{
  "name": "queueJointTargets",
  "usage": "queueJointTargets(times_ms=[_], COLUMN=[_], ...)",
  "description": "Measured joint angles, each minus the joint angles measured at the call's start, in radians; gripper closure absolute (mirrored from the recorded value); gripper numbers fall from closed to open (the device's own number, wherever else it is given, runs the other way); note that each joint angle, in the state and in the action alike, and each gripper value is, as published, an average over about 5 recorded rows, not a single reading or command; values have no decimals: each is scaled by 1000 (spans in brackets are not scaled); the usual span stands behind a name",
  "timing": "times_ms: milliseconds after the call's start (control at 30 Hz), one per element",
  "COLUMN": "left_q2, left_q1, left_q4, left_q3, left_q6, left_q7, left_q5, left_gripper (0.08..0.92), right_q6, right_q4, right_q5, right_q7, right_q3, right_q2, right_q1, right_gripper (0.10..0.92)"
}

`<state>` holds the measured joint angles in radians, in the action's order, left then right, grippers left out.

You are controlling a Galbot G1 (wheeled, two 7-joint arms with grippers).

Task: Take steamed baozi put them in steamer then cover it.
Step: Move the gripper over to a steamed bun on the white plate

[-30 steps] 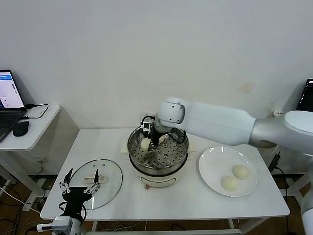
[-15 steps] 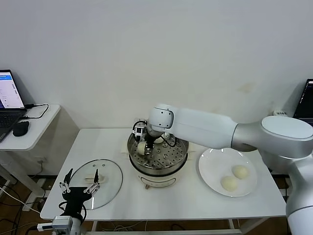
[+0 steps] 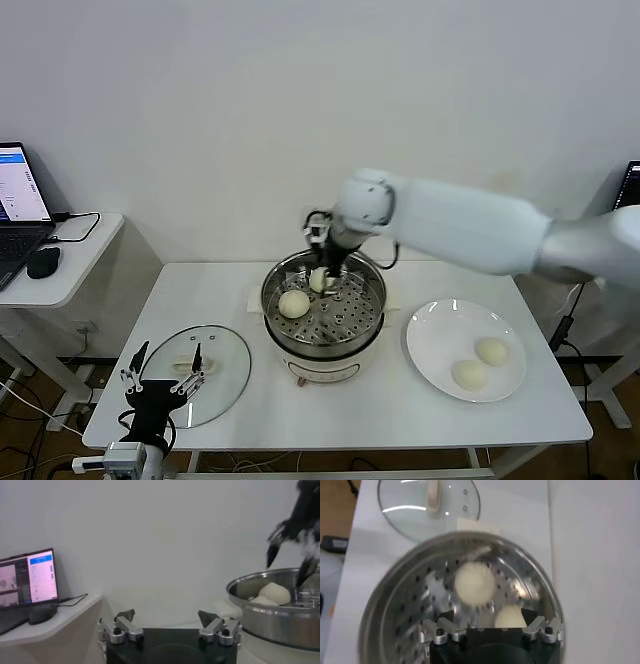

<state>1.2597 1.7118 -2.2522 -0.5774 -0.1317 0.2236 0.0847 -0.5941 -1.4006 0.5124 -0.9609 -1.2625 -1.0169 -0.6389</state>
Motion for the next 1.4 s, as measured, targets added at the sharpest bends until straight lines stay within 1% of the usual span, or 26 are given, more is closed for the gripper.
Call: queueJointTargets(times_ms=[167, 333, 500, 633, 933, 1167, 1400], left_q2=[-1, 4, 8, 12, 19, 25, 28], left_q1=[7, 16, 21, 25, 24, 25, 26], left_q4=[-7, -10, -9, -8, 1, 8, 11], left_q3=[6, 15, 21, 25, 25, 23, 18], left_q6=[-1, -1, -1, 0, 0, 0, 1], left_q7=[0, 0, 0, 0, -1, -1, 0], left_q5=[-6, -16, -22, -25, -31, -33, -33], left_gripper=[177, 177, 177, 177, 177, 177, 177], right_q6=[80, 157, 222, 267, 330, 344, 346], right_q4=[-93, -166, -204, -217, -202, -165, -126], right_q5=[-86, -188, -294, -379, -525, -598, -641], right_q7=[-92, -146, -179, -192, -188, -170, -145], right_q3=[-5, 3, 65, 150, 365, 482, 546], right_q2=[171, 336, 469, 544, 608, 601, 575], right_q1=[-23, 6, 106, 224, 521, 692, 794], right_gripper=[203, 202, 203, 203, 203, 202, 203])
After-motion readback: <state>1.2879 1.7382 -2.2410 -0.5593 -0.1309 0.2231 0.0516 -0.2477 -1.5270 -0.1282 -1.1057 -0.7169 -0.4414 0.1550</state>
